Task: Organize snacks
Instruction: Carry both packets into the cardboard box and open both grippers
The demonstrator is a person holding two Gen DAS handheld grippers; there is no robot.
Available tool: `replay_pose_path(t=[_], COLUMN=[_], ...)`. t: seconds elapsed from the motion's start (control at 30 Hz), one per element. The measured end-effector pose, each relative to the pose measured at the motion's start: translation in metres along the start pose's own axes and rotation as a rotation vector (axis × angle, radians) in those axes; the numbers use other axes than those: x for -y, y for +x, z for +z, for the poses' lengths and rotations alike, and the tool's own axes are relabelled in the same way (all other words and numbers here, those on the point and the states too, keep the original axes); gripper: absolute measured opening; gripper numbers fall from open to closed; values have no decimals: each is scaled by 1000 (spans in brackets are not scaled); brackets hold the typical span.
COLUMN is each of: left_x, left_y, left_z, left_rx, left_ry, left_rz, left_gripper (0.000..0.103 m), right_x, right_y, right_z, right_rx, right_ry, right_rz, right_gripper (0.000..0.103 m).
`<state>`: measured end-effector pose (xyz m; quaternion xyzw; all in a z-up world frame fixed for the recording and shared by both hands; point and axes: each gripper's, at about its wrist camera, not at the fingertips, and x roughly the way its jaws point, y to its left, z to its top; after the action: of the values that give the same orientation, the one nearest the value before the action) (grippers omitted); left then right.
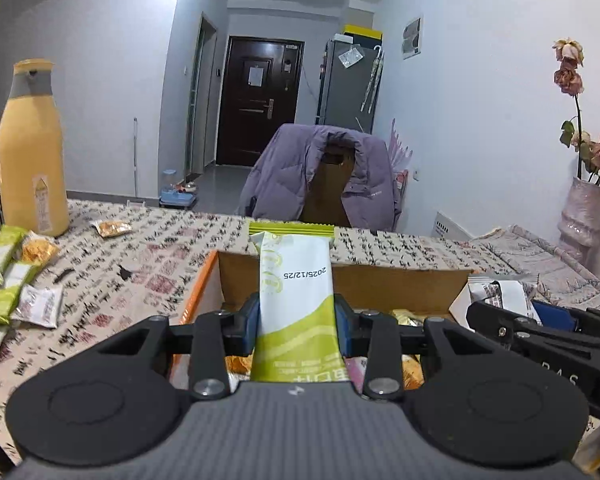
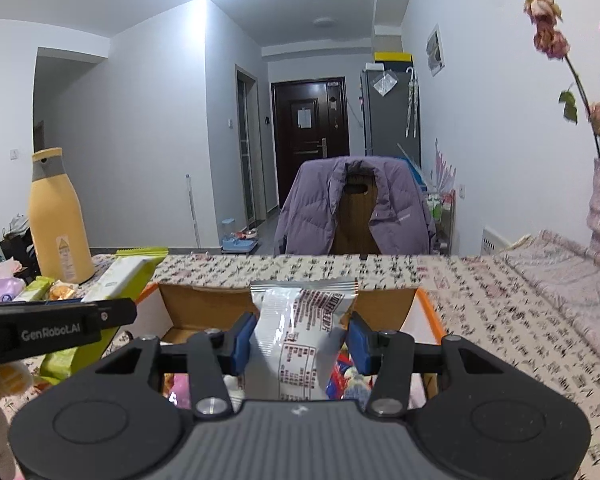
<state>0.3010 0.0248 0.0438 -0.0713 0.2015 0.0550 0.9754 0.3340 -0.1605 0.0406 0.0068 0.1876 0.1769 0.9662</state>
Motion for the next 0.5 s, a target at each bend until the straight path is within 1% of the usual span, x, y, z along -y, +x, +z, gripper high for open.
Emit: replay_pose_path(t=[0.1,0.23,0.4,0.43,0.47,0.5], left_x=[0,-1,-7,-8,-8,-9], left_y=[9,12,8,7,5,4], left_z=[-6,-12,-14,-13,-13,-12], left_rx=[-27,-43,-19,-11,-4,4], left_ry=[15,24,-2,-8,-16,-21], left_rz=[2,3,-7,-7,-9,-6], left_gripper=[37,37,42,48,59,66], right_x=[4,5,6,6,6,7], right_y=[6,9,7,6,5,4], right_z=[-3,-8,-11,-12,-13,-13], right_rx=[-20,-40,-53,-53,-50,-46], right_ry=[9,8,13,16,20,24], right_rz=[2,0,-6,-9,-13,-18], right_gripper=[47,47,50,52,62,77])
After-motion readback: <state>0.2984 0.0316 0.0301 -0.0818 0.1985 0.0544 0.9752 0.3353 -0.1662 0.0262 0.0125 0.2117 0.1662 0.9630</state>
